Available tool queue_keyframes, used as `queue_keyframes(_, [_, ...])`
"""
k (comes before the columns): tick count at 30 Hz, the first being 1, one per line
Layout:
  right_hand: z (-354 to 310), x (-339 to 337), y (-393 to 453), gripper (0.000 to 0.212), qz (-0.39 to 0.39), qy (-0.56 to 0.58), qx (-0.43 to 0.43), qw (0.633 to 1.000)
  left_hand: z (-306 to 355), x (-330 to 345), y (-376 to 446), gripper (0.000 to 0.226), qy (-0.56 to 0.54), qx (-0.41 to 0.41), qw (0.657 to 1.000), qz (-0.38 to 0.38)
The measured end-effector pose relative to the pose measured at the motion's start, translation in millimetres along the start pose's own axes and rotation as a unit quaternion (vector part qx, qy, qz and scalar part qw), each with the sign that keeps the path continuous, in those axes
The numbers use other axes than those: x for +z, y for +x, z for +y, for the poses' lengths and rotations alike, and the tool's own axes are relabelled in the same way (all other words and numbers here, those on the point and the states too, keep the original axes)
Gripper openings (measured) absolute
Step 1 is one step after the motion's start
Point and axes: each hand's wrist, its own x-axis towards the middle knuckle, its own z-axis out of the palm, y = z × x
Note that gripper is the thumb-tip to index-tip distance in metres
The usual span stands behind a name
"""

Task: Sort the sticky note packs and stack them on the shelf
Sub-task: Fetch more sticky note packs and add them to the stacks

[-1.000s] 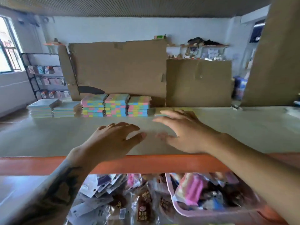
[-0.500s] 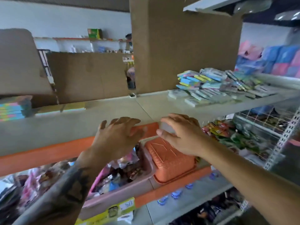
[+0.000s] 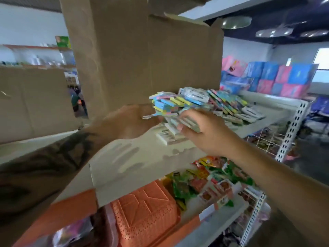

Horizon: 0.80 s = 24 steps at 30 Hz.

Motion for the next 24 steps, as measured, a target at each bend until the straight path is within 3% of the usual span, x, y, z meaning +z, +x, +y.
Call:
queue_keyframes(3, [32.2, -11.8, 50.4, 0.044, 0.008, -0.041, 0.0, 0.999, -6.3, 3.7, 62.6, 0.071, 0.069, 0.0, 0.998, -0.008])
queue_keyframes(8, [76.6, -19.2, 130.5, 0.044, 0.006, -0.087, 0.029, 0.996, -13.2, 13.4, 131.7, 0.049, 0.062, -0.02, 0.998, 0.02])
queue_keyframes(15, [108.0, -9.2, 188.9, 0.069, -0.059, -0.088, 0.083, 0.991, -18.8, 38.1, 188.4, 0.062, 0.044, 0.007, 0.999, -0.003])
queue_keyframes(19, [117.8, -0.4, 196.7, 0.064, -0.058, -0.074, 0.073, 0.993, -25.3, 48.6, 198.8, 0.038, 0.032, 0.02, 0.999, 0.005])
queue_keyframes(24, [113.9, -3.5, 191.1, 0.05, -0.033, -0.062, 0.048, 0.996, -33.3, 52.8, 192.0, 0.032, 0.038, 0.056, 0.996, 0.058])
